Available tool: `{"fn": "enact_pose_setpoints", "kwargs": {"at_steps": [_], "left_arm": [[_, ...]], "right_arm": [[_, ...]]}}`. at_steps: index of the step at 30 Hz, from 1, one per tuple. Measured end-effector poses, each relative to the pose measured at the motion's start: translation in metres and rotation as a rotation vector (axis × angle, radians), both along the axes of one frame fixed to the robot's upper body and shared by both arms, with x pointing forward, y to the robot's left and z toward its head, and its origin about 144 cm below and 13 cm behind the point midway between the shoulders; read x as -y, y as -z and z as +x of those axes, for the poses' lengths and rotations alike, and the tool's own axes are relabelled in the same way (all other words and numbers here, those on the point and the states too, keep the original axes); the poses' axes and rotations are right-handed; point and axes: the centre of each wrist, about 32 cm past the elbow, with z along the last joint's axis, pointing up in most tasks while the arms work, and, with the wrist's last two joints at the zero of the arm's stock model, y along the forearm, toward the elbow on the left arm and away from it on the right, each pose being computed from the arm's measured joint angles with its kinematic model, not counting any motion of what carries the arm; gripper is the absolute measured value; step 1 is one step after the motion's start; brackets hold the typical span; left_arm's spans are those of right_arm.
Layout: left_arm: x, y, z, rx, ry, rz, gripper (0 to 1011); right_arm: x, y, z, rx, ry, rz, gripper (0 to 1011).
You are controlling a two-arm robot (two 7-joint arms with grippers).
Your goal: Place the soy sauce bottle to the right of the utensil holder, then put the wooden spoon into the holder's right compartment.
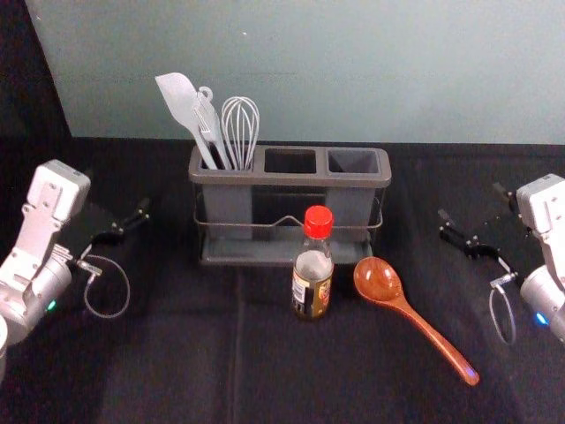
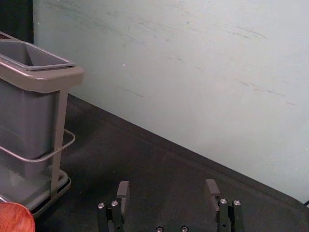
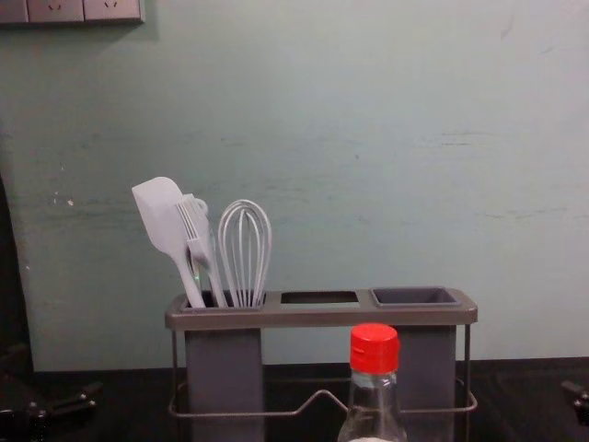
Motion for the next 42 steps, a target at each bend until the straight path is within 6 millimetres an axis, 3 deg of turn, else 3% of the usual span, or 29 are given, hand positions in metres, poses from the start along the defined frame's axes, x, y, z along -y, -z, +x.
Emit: {"fn": "enact_pose_setpoints", "kwargs": {"at_steps": [17,32,42], "left_arm": [[0.0,0.0,0.0,0.0,0.0,0.0,1005],[0.0,0.0,0.0,0.0,0.0,0.0,1005],[0.0,0.0,0.0,0.0,0.0,0.0,1005]], "right_arm": [[0.001,-0.005,-0.002,-0.003,-0.005,-0.002,1003],[-0.003,-0.051,-0.031,0.137,-0.096,0.069,1002],[-0.009,-0.074,-0.046,0.159,-0.256,0.166,1002]]}}
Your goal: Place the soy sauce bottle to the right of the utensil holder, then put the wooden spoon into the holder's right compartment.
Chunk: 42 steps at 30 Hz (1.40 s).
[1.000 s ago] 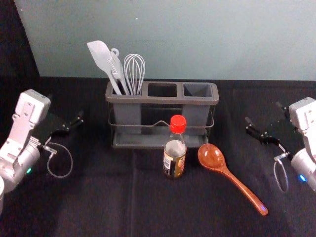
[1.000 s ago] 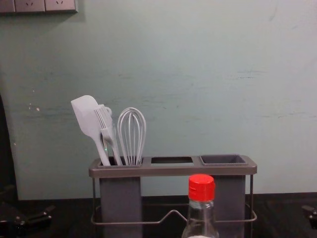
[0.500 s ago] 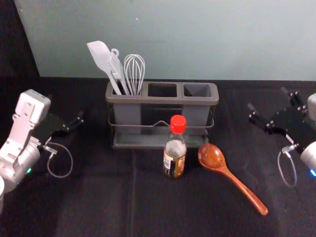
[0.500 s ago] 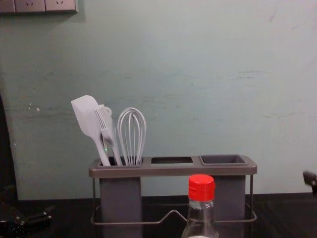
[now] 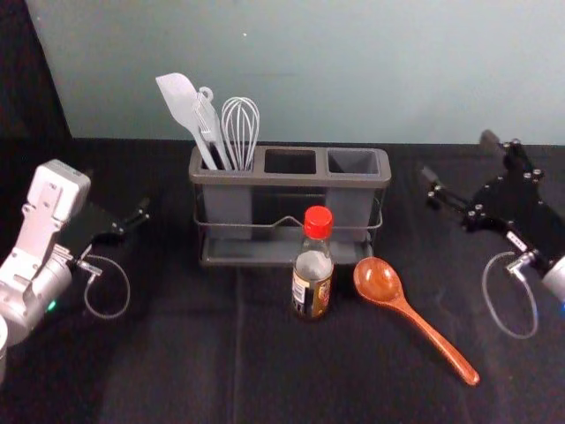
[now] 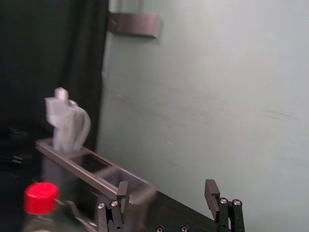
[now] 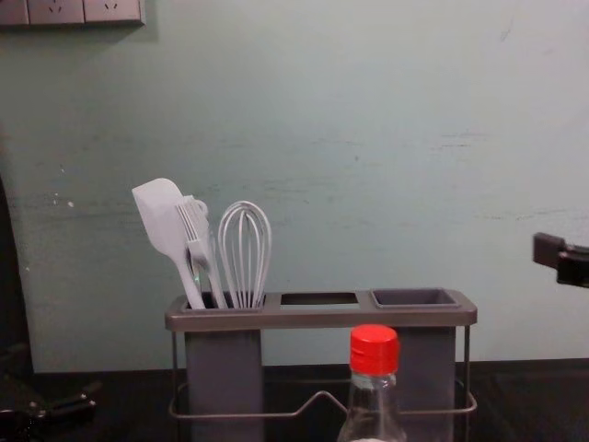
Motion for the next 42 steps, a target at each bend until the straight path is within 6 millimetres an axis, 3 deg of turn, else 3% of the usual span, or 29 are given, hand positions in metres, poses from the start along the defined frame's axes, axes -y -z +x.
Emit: {"fn": "enact_pose_setpoints", "kwargs": {"at_steps": [12,20,33,42], "left_arm": [[0.0,0.0,0.0,0.0,0.0,0.0,1005],[0.0,0.0,0.0,0.0,0.0,0.0,1005],[0.0,0.0,0.0,0.0,0.0,0.0,1005],[0.0,0.0,0.0,0.0,0.0,0.0,1005]], "right_arm": [[-0.019,-0.001,0.0,-0.069,-0.232,0.087,1003],[-0.037,0.014,0.007,-0.144,-0.313,0.099,1003],[-0.056,0.041,0.022,-0.232,-0.345,0.07,1002],[-0.063,0.05,0.032,-0.252,-0.344,0.065,1003]]}}
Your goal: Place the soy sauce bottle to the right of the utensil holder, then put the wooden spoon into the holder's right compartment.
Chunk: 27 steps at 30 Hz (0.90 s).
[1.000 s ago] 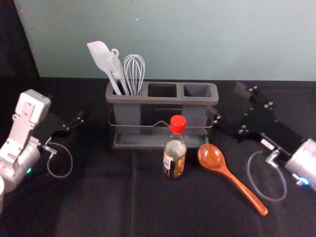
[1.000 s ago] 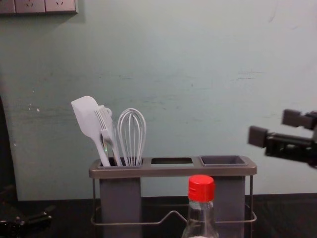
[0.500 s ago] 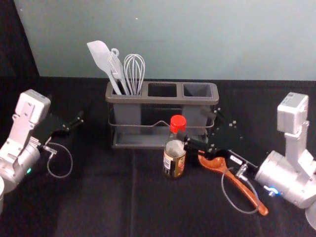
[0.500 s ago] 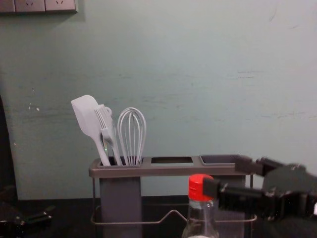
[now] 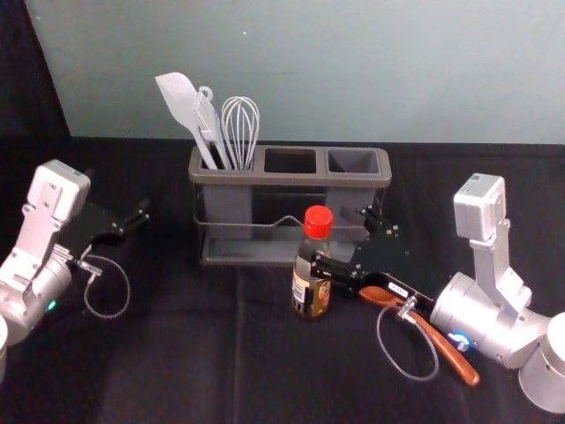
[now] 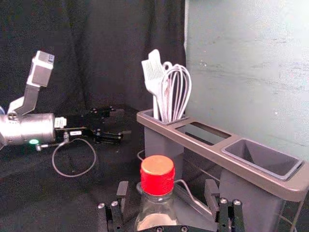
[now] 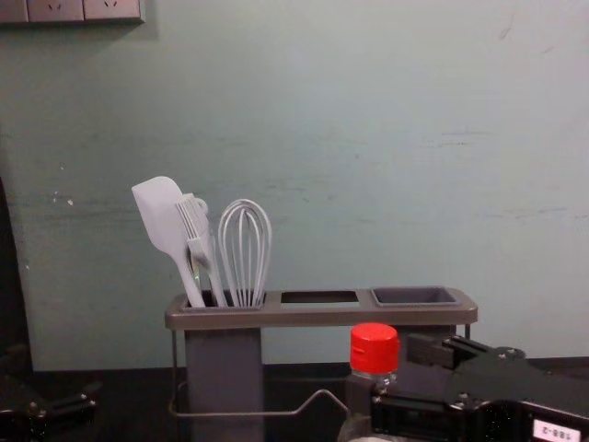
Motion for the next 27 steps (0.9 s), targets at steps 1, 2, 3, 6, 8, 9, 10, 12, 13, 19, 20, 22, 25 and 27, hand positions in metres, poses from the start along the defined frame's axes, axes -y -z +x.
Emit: {"fn": "enact_pose_setpoints", "kwargs": {"at_steps": [1,2,3,6,8,9,10,12,13,19,20,22,25,27], "left_arm": [[0.0,0.0,0.0,0.0,0.0,0.0,1005],[0.0,0.0,0.0,0.0,0.0,0.0,1005],[0.0,0.0,0.0,0.0,0.0,0.0,1005],[0.0,0.0,0.0,0.0,0.0,0.0,1005],[0.0,0.0,0.0,0.0,0.0,0.0,1005],[0.0,0.0,0.0,0.0,0.0,0.0,1005],[0.0,0.0,0.0,0.0,0.0,0.0,1005],[0.0,0.0,0.0,0.0,0.0,0.0,1005],[0.0,0.0,0.0,0.0,0.0,0.0,1005],[0.0,0.0,0.0,0.0,0.0,0.0,1005],[0.0,0.0,0.0,0.0,0.0,0.0,1005],[0.0,0.0,0.0,0.0,0.0,0.0,1005],[0.0,0.0,0.0,0.0,0.0,0.0,1005],[0.0,0.0,0.0,0.0,0.0,0.0,1005]], "right_arm": [[-0.001,0.001,0.002,-0.002,0.0,0.001,1003],[-0.001,0.001,0.003,-0.002,-0.001,0.001,1002],[-0.002,0.001,0.006,-0.003,-0.001,0.002,1003],[-0.005,-0.001,0.009,0.0,-0.004,0.005,1003],[-0.007,-0.002,0.013,0.004,-0.006,0.009,1002],[-0.008,-0.002,0.014,0.005,-0.007,0.01,1002],[-0.008,-0.003,0.014,0.006,-0.007,0.011,1003],[-0.01,-0.004,0.017,0.009,-0.011,0.016,1003],[-0.011,-0.004,0.018,0.01,-0.014,0.018,1002],[-0.014,-0.004,0.02,0.008,-0.023,0.024,1003],[-0.014,-0.004,0.02,0.007,-0.024,0.024,1003],[-0.014,-0.004,0.02,0.007,-0.027,0.025,1003],[-0.015,-0.004,0.02,0.008,-0.032,0.026,1003],[-0.015,-0.003,0.02,0.007,-0.034,0.027,1003]]}}
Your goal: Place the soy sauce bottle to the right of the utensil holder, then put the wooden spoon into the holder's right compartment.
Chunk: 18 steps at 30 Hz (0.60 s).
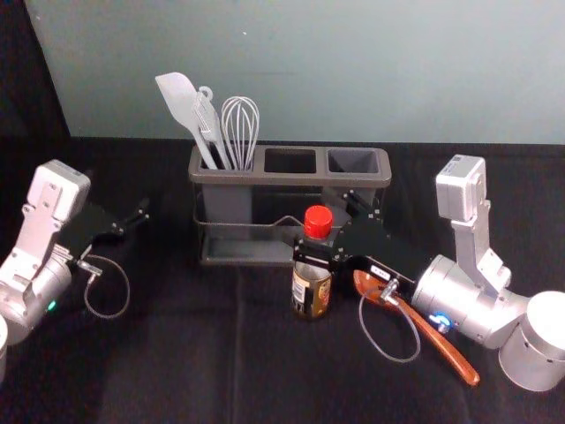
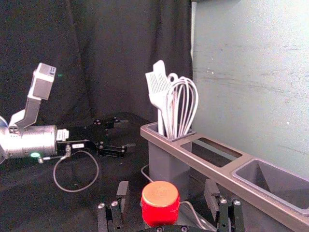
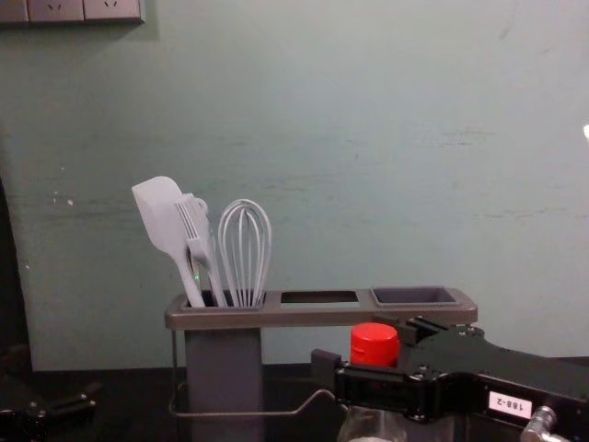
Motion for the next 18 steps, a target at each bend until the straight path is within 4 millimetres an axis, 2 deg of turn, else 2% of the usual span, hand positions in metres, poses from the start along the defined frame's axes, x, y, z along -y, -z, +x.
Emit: {"fn": "enact_pose_setpoints", "kwargs": {"at_steps": [8,12,14,16,18], "left_arm": [[0.0,0.0,0.0,0.0,0.0,0.0,1005],[0.0,0.0,0.0,0.0,0.0,0.0,1005],[0.0,0.0,0.0,0.0,0.0,0.0,1005],[0.0,0.0,0.0,0.0,0.0,0.0,1005],[0.0,0.0,0.0,0.0,0.0,0.0,1005]], "right_arm": [[-0.0008,0.0007,-0.0004,0.002,-0.008,0.009,994],[-0.0017,0.0001,-0.0015,0.001,-0.011,0.004,870],[-0.0022,-0.0004,-0.0022,0.0,-0.012,0.002,863],[-0.0025,-0.0009,-0.0029,-0.001,-0.011,0.001,767],[-0.0025,-0.0011,-0.0031,-0.001,-0.011,0.0,734]]}}
